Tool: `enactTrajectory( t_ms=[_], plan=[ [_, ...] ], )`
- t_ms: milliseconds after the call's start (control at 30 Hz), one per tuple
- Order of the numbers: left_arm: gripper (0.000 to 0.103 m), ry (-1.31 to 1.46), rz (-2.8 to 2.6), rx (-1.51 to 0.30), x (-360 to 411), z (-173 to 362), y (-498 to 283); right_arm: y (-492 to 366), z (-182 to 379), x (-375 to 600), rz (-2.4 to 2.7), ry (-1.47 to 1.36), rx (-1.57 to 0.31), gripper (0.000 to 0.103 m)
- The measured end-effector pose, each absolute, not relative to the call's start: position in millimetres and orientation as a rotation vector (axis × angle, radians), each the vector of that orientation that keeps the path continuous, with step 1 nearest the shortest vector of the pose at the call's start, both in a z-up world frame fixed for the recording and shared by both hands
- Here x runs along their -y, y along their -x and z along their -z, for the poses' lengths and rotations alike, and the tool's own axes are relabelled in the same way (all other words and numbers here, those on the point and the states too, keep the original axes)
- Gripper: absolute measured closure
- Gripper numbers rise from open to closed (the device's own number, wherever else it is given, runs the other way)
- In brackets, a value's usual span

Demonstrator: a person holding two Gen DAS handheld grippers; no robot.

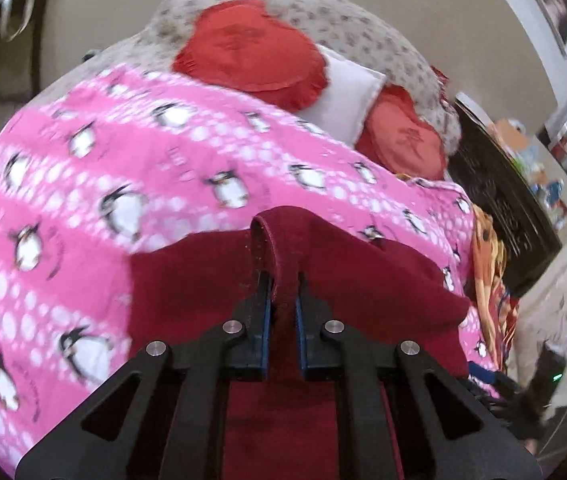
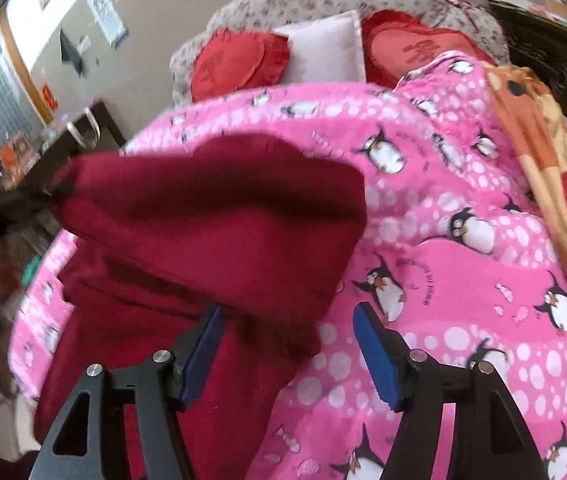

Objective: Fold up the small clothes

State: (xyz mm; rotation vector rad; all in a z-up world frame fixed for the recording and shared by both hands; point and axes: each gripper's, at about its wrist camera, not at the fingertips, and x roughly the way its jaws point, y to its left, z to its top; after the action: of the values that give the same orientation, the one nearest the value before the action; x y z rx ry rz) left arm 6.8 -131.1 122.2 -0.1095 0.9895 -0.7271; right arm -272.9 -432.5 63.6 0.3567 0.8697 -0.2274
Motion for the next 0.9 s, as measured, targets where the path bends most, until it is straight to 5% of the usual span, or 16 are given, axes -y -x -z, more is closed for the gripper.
enactTrajectory(
  t_ms=[33,67,167,400,567,900],
  plan=[
    [0.094,0.108,0.71,-0.998,125.1,-117.7,-7.3,267.9,-59.0,427.4,0.232,-0.313,-0.888,0.045],
    [0.094,0.107,0.701,-1.015,121.3,-111.8,-7.2,262.7,-56.1,421.4,0.24,-0.255,-0.905,0.067],
    [0.094,0.098,0.684,-1.058,116.2,-96.5,-2.0,262.9,-61.3,409.8,0.236,-0.213,-0.891,0.087],
    [0.094,0.083,0.626,-1.135,109.8,-43.3,0.0,276.6,-43.3,409.9,0.253,-0.186,-1.039,0.084],
    [0.094,0.053,0.64,-1.094,105.6,-54.1,3.9,296.7,-81.2,429.5,0.249,-0.33,-0.9,0.059],
    [0.094,0.03,0.611,-1.089,112.5,-43.1,1.9,220.6,-69.1,407.3,0.238,-0.299,-0.912,0.061]
  ],
)
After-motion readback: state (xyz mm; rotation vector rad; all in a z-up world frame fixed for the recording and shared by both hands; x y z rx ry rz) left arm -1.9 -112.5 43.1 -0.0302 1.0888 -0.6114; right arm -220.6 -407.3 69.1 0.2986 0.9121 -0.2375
